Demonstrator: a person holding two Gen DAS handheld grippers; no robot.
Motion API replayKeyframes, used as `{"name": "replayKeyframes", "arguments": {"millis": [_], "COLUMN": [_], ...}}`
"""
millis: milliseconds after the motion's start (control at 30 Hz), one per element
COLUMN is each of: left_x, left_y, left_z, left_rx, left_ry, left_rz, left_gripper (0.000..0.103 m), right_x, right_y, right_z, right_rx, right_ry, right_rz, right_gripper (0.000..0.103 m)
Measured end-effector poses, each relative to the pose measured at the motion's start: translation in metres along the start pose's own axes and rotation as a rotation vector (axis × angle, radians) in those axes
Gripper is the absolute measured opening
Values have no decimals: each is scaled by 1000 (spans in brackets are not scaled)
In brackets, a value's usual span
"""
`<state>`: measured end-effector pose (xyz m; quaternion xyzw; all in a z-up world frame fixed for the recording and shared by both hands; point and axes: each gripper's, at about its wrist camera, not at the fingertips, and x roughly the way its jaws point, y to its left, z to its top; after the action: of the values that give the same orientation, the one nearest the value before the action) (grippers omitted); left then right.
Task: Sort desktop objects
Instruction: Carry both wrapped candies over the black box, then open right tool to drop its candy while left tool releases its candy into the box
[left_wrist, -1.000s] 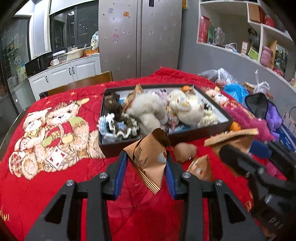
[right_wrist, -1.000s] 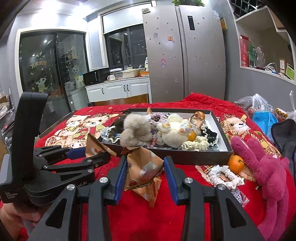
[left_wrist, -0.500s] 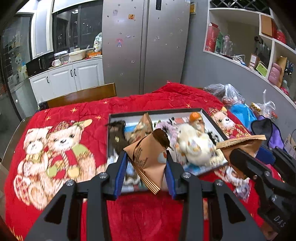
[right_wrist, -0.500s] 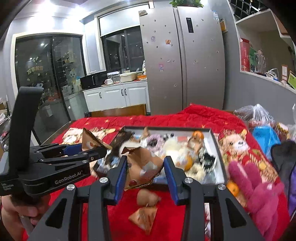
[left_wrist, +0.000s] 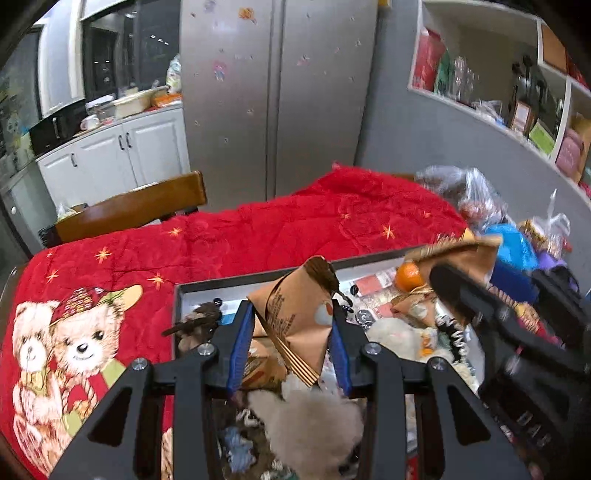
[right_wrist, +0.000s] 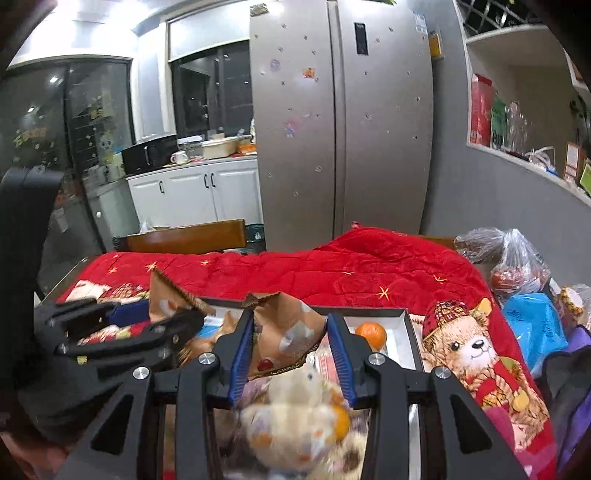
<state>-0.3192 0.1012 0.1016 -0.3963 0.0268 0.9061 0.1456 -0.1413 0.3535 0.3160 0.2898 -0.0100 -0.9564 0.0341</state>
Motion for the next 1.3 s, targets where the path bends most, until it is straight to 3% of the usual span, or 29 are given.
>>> {"name": "replayKeyframes", "arguments": {"millis": [300, 433, 1100, 1133, 1167, 1267, 1300], "left_x": [30, 39, 42, 41, 42, 38, 37], "left_y": [1, 3, 8, 8, 8, 11, 13], "left_z": [0, -2, -3, -3, -2, -1, 0], "left_rx": [43, 33, 27, 28, 31, 31, 25], "left_ry": [13, 30, 43, 45, 49, 37, 33], "left_rz": [47, 24, 48, 54, 62, 90, 93], "left_gripper": [39, 39, 42, 47, 61, 75, 77], "right_x": [43, 55, 65, 66, 67, 68, 67], "right_y": [-10, -16, -13, -15, -17, -25, -27], "right_z": [0, -6, -11, -11, -11, -10, -9], "right_rx": [-39, -17, -41, -33, -21, 30, 41], "right_ry": [40, 83, 106, 108, 112, 123, 118], "right_rz": [-26, -2, -11, -6, 6, 38, 37], "right_gripper": [40, 40, 41, 41, 42, 47, 54]}}
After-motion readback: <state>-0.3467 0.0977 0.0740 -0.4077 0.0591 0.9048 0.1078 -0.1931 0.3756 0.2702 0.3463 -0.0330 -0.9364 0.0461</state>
